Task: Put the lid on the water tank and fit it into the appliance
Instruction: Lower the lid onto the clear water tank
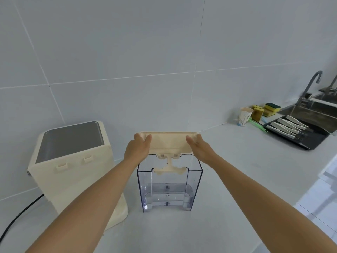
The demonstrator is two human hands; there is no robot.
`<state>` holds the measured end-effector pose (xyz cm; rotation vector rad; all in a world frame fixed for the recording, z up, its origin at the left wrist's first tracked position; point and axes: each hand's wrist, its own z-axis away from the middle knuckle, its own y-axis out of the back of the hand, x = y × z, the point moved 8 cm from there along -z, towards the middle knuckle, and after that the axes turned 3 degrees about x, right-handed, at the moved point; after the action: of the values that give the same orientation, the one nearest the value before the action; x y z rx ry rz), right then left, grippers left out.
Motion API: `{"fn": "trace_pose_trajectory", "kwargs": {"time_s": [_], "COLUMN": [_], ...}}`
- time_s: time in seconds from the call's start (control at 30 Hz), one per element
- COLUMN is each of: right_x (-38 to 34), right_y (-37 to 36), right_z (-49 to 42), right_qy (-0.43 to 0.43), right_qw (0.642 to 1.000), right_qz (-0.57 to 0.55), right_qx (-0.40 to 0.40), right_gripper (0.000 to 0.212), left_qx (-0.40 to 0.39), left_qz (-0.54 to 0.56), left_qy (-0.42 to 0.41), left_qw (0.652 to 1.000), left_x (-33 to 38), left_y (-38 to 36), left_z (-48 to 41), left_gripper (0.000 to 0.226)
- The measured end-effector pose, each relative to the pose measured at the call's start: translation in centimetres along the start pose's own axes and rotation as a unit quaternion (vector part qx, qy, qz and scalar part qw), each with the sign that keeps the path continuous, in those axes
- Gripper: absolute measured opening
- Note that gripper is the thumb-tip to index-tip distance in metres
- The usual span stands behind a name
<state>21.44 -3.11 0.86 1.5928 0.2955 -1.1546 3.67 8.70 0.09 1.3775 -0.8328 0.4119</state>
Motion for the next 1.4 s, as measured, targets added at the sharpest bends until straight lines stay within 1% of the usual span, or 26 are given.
{"fn": "trace_pose_trajectory", "kwargs": {"time_s": [0.27, 0.37, 0.5, 0.6, 0.8, 1.03, 1.4], "right_x": [0.1, 0.5, 0.7, 1.3, 2.7, 4.7, 5.6], "right_y": [0.6, 0.7, 0.7, 0.6, -0.3, -2.1, -2.2], "right_z": [1.3, 2.3, 4.1, 5.4, 7.2, 7.9, 7.5], "right_qy": [0.027, 0.031, 0.038, 0.029, 0.004, -0.028, -0.027], "right_qw": [0.997, 0.994, 0.991, 0.989, 0.990, 0.993, 0.990], "right_qz": [-0.015, -0.038, -0.060, -0.074, -0.076, -0.064, -0.079], "right_qx": [0.068, 0.093, 0.117, 0.124, 0.116, 0.097, 0.112], "right_gripper": [0.058, 0.056, 0.045, 0.046, 0.049, 0.048, 0.044], "left_qx": [0.052, 0.091, 0.151, 0.175, 0.172, 0.138, 0.125], "left_qz": [0.099, 0.130, 0.133, 0.137, 0.150, 0.147, 0.164], "left_qy": [-0.015, -0.024, -0.044, -0.048, -0.049, -0.025, 0.014], "left_qw": [0.994, 0.987, 0.978, 0.974, 0.972, 0.979, 0.978], "left_x": [-0.3, -0.6, -0.8, -1.2, -2.7, -4.5, -5.0], "left_y": [0.6, 0.9, 1.4, 1.3, 0.7, -0.1, -0.4], "left_z": [1.7, 2.7, 4.6, 5.7, 7.4, 8.7, 8.9], "left_gripper": [0.051, 0.045, 0.034, 0.031, 0.026, 0.019, 0.014]}}
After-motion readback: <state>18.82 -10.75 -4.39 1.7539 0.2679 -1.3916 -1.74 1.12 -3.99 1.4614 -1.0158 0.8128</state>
